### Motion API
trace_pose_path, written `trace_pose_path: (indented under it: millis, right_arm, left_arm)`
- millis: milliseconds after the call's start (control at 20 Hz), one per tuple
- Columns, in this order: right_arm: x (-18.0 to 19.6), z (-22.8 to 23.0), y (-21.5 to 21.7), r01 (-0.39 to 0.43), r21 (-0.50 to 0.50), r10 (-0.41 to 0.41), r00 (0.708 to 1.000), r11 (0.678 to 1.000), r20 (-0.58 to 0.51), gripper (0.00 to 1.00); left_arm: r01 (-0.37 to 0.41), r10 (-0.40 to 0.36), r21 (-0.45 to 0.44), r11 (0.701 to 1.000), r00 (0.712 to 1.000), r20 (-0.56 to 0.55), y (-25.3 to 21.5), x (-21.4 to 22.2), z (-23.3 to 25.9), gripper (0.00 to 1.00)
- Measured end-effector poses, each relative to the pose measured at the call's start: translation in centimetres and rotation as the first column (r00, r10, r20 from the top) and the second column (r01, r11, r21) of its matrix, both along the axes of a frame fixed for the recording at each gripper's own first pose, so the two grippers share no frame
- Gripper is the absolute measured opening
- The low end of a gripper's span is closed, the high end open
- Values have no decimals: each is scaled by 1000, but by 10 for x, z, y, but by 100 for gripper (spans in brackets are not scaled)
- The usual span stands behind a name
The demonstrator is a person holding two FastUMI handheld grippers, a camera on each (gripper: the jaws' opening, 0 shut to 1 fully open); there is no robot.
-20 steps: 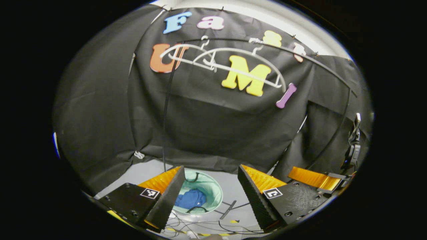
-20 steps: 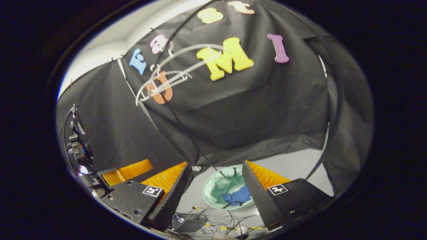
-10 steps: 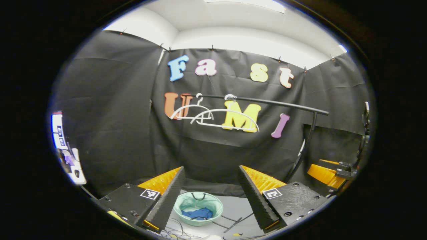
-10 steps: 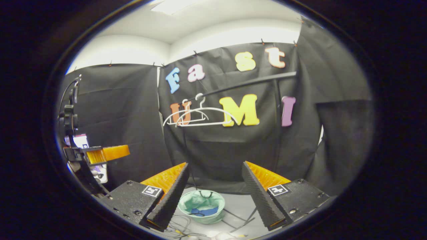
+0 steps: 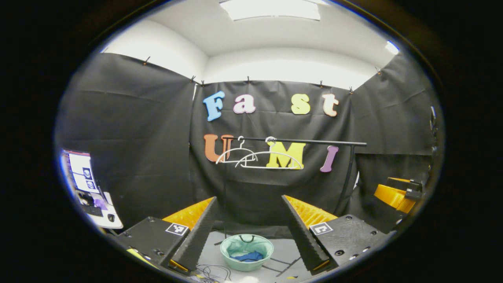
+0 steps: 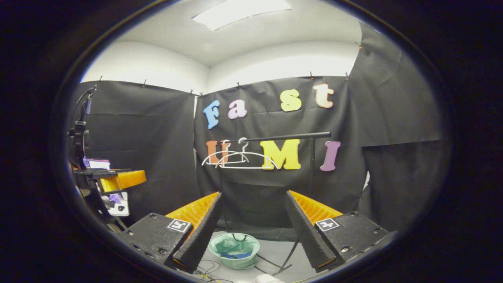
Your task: Grasp the clothes on the hanger with both hands and then place them into the laundry hamper below.
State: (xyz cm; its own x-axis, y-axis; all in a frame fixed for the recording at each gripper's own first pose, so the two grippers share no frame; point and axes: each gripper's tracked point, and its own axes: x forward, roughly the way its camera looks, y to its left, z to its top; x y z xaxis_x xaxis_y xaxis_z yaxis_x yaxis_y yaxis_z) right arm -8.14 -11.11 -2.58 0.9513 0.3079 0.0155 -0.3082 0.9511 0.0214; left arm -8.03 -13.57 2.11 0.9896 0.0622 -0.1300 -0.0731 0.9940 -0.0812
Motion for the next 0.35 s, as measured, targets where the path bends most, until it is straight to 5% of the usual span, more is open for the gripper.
trace_pose_path:
  millis: [150,350]
  right_arm:
    - [-12,5,17,38,12,-39,999,999,8,100]
    - [-24,10,41,76,28,-76,997,997,12,100]
  left_arm:
    - [-23,22,87,996,1000,12,30,-24,10,100]
    - [2,-6,87,996,999,39,45,-36,15,100]
